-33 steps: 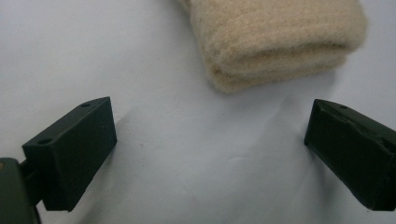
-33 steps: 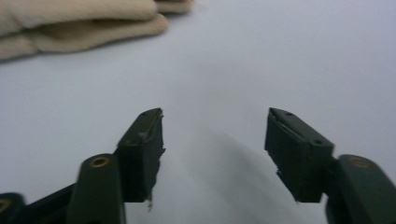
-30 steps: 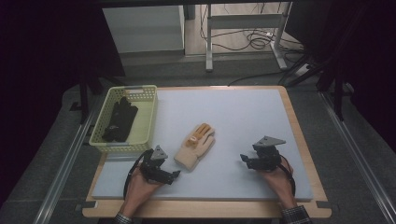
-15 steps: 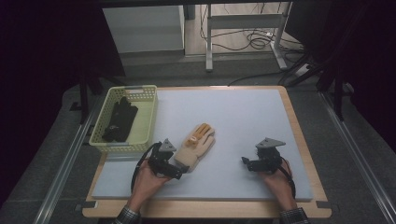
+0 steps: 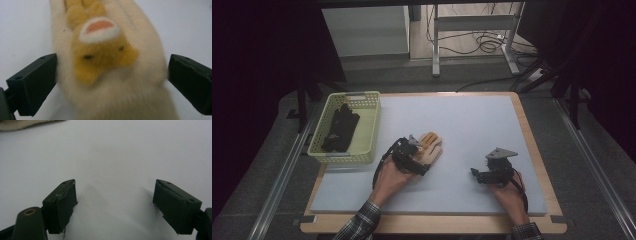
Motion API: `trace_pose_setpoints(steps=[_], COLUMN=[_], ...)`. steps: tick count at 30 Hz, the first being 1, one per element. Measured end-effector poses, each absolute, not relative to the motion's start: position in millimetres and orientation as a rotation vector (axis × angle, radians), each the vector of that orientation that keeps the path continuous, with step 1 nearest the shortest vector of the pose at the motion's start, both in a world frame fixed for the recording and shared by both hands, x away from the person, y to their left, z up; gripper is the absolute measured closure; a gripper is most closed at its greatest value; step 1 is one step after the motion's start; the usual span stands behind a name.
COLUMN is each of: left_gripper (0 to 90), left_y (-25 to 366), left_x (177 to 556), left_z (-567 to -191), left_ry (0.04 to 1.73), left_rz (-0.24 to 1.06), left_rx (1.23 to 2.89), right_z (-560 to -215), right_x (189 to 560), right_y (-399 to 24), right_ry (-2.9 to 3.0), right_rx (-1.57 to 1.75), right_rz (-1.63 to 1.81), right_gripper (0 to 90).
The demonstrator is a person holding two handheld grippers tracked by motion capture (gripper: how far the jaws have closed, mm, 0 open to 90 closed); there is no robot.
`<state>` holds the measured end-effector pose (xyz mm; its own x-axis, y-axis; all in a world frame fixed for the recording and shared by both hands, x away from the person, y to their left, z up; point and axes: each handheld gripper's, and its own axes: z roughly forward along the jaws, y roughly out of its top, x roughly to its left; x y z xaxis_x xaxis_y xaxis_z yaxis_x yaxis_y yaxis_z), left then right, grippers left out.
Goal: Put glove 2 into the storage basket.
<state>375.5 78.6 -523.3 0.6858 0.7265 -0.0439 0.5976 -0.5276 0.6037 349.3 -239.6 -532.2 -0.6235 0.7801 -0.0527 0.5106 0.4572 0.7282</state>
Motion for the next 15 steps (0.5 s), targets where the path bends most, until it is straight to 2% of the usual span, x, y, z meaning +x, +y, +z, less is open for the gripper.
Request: trace_pose_setpoints(steps=[7,10,15], left_gripper=[0.2,9.6,32.9], left_y=[70.8,72.9,77.4], left_x=[378.7,377.0,373.8], left_z=[-533.7,-530.5,-526.1], left_ry=[1.022,1.016,1.016], left_rz=[0.274,0.276,0.276], left_rx=[2.329,2.330,2.318], right_z=[-532.3,-532.3,-532.4], right_x=[349.2,349.1,349.1], right_y=[-239.5,-239.5,-239.5], right_ry=[2.330,2.330,2.330], right_rx=[1.089,1.088,1.088], right_rz=[0.975,0.974,0.974], right_gripper=[18.4,18.4,18.4])
